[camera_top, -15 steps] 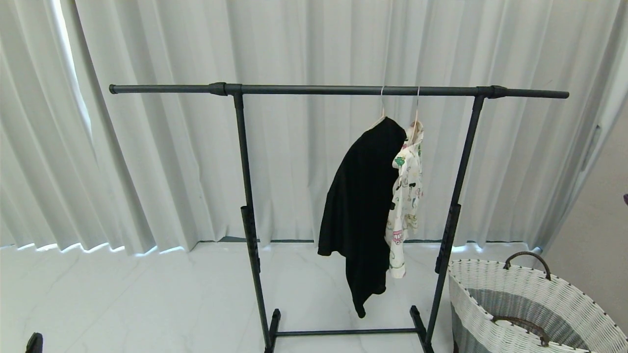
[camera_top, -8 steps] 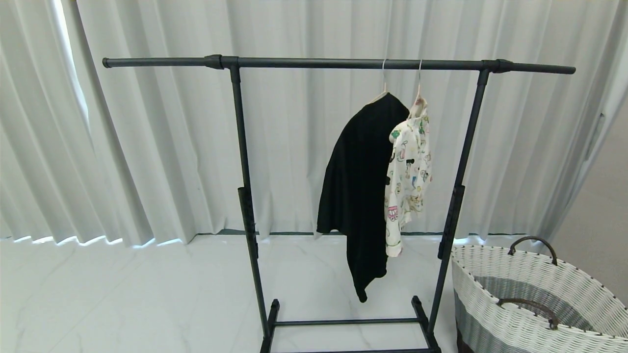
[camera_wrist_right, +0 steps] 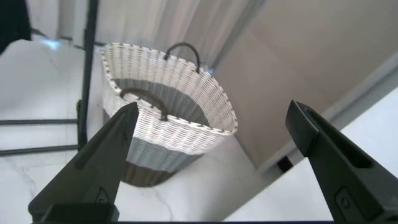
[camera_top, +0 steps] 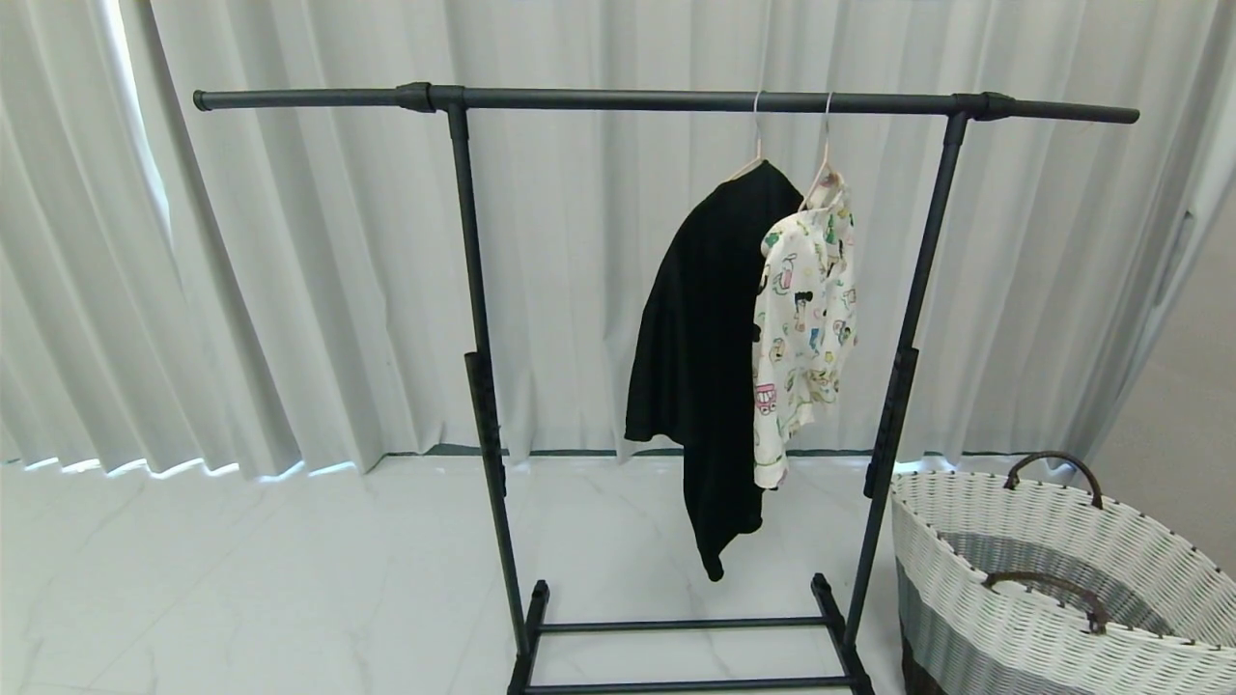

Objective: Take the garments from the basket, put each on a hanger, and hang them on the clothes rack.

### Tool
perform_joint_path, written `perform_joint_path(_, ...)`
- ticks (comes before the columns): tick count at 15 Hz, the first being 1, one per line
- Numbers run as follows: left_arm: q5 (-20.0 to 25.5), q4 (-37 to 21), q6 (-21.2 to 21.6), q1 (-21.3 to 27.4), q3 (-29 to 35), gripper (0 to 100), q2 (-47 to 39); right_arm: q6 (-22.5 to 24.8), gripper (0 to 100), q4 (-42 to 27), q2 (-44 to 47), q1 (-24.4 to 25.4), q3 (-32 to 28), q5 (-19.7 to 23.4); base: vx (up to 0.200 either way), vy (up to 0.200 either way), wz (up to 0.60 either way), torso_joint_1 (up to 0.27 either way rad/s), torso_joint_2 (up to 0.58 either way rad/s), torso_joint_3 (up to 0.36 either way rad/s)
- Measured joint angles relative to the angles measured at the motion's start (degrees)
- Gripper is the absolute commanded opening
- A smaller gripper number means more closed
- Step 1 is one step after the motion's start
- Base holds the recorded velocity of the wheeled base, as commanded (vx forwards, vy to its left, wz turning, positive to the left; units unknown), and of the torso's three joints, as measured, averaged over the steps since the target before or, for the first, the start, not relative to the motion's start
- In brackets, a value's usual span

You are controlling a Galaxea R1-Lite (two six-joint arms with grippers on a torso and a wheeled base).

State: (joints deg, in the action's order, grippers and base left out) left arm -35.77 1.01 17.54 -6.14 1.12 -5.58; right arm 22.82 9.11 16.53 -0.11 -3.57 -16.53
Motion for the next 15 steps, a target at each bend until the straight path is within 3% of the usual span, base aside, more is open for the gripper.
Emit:
perform_joint_path(3,9.61,2.13,-4.63,0.02,-0.9,100,0.32,0.09,100,-4.46,-10.89,0.01,2.84,1.73,0.0,0.0,0.0,0.0,0.0,0.0)
perform_joint_path(5,20.49,2.29,-9.91,0.04,-1.02,100,0.38,-0.63,100,-4.0,-14.14,0.01,3.27,2.08,0.0,0.0,0.0,0.0,0.0,0.0)
perform_joint_path(6,23.84,2.29,-11.74,0.0,-1.02,100,0.38,-0.62,100,-3.85,-14.99,0.06,3.35,2.11,0.0,0.0,0.0,0.0,0.0,0.0)
perform_joint_path(10,31.91,2.13,-11.53,0.02,-1.1,100,0.35,-1.18,100,-2.19,-16.35,0.01,3.55,1.69,0.0,0.0,0.0,-0.032,0.1,0.075)
perform_joint_path(12,38.17,0.66,-12.43,0.04,-1.1,100,0.35,-2.41,100,-2.19,-16.43,0.0,3.57,0.26,0.0,0.0,0.0,0.0,0.0,0.0)
perform_joint_path(14,39.56,-0.26,-10.11,0.04,-1.12,100,0.35,-3.34,100,-1.19,-16.46,0.01,3.57,-0.07,0.0,0.0,0.0,0.0,0.0,0.0)
perform_joint_path(15,39.84,-0.26,-9.47,0.04,-1.12,100,0.35,-6.6,100,-0.68,-16.48,0.01,3.57,0.02,0.0,0.0,0.0,0.0,0.0,0.0)
